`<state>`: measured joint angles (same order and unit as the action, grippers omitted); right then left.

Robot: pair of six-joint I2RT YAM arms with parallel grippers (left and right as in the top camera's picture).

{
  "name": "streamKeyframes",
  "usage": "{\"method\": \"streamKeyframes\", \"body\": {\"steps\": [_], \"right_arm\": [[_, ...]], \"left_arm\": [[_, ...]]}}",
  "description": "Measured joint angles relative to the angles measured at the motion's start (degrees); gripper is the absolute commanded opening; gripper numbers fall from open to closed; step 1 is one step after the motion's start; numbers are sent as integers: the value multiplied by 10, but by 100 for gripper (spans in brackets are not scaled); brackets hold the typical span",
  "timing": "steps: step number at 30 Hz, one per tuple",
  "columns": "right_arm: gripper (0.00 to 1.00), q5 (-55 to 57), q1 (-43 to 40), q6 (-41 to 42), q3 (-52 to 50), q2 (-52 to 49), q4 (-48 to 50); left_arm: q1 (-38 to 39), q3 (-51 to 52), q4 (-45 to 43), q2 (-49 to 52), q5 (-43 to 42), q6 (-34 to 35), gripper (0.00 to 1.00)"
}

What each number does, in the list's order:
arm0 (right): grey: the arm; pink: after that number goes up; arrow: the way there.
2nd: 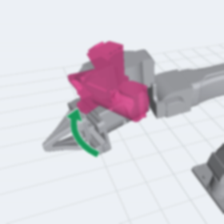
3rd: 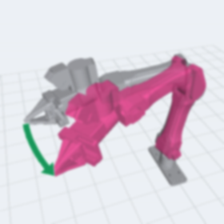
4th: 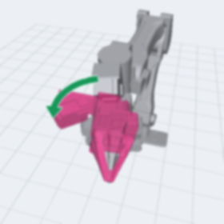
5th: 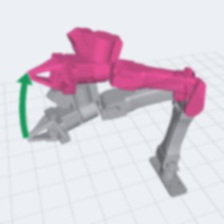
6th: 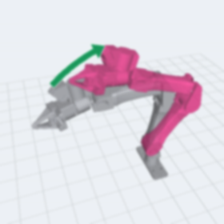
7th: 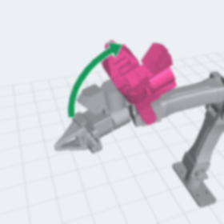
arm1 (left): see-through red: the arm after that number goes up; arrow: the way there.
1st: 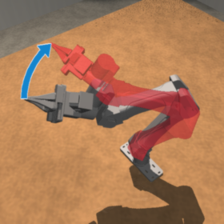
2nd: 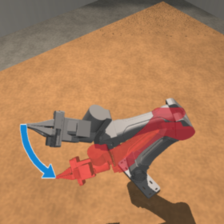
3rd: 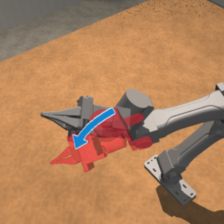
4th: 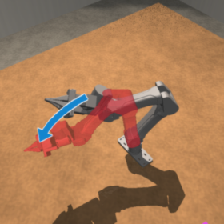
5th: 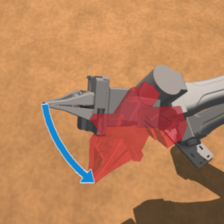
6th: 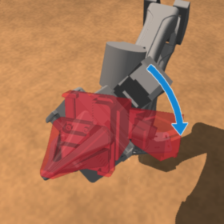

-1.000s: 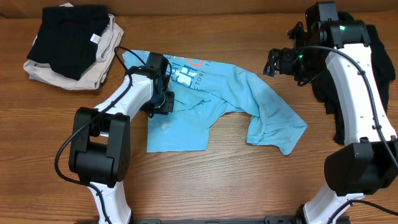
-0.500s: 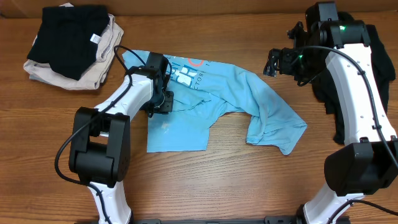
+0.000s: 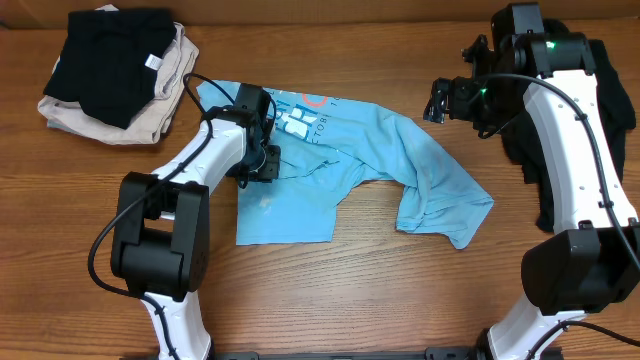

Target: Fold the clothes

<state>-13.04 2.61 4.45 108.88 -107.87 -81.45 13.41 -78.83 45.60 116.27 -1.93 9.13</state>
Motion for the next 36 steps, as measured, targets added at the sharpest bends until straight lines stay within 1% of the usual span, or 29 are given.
{"method": "streamKeyframes", "body": {"steps": [15,18,25,30,36], "right_arm": [[100,0,0,0,0,0,0],[100,0,0,0,0,0,0],[100,0,0,0,0,0,0],[100,0,0,0,0,0,0],[100,0,0,0,-2,0,-2]], "left_arm": [[0,0,-1,0,-2,4,9],[0,0,-3,0,-2,4,4],[0,0,-5,0,-2,4,4],[0,-23,32,0,-2,4,4],[0,-141,112,1,-4,4,4]]}}
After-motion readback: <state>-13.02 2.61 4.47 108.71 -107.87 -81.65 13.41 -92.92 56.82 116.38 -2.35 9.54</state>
